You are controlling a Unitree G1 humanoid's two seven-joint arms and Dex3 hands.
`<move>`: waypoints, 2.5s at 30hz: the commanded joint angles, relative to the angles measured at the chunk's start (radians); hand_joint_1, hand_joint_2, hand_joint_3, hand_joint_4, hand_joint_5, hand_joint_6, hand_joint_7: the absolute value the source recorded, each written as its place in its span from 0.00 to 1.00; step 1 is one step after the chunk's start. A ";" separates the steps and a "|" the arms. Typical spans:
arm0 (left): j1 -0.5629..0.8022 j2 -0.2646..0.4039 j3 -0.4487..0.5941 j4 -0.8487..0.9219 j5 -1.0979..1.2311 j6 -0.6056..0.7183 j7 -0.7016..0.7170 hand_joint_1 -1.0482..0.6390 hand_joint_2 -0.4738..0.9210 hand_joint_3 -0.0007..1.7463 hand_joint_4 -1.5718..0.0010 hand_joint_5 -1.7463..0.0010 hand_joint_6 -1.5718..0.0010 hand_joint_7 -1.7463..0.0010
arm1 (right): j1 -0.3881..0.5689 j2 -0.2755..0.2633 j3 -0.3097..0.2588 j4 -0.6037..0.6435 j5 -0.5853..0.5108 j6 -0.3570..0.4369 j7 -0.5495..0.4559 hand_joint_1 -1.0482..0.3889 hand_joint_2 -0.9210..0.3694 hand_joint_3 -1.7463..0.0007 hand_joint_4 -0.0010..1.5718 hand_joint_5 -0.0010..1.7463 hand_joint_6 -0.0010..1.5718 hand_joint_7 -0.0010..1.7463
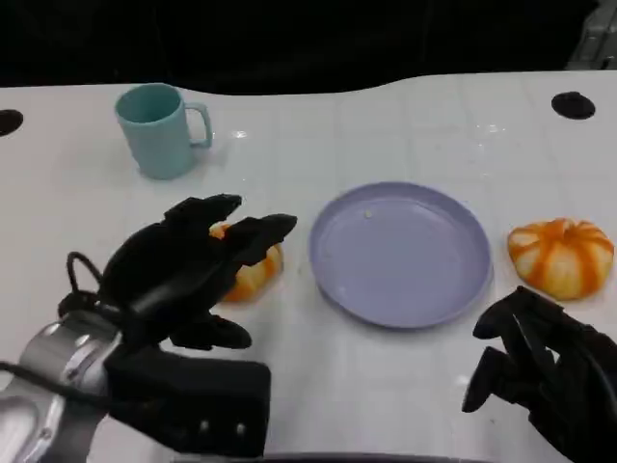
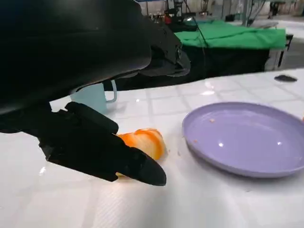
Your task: Grasp the bread from the table and place it into the plate.
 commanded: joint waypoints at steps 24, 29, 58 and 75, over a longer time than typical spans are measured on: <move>-0.428 -0.201 -0.235 0.781 0.087 0.134 0.089 0.39 0.89 0.01 1.00 0.82 0.87 1.00 | 0.020 -0.007 -0.008 -0.022 0.007 -0.006 0.006 0.42 0.00 0.79 0.41 1.00 0.31 0.92; -0.489 -0.237 -0.258 0.912 0.076 0.154 0.131 0.38 0.90 0.00 1.00 0.82 0.87 1.00 | 0.021 -0.005 -0.012 -0.024 0.011 -0.003 0.004 0.41 0.00 0.79 0.41 1.00 0.31 0.92; -0.585 -0.326 -0.245 1.304 -0.058 0.042 0.383 0.51 0.99 0.02 0.49 0.63 0.41 0.97 | 0.022 -0.007 -0.031 -0.019 0.015 -0.007 0.025 0.41 0.00 0.80 0.41 1.00 0.32 0.91; -0.573 -0.288 -0.273 1.275 -0.025 -0.043 0.620 0.47 1.00 0.14 0.46 0.00 0.22 0.93 | 0.014 -0.004 -0.040 -0.006 0.021 -0.006 0.030 0.41 0.00 0.81 0.41 1.00 0.32 0.91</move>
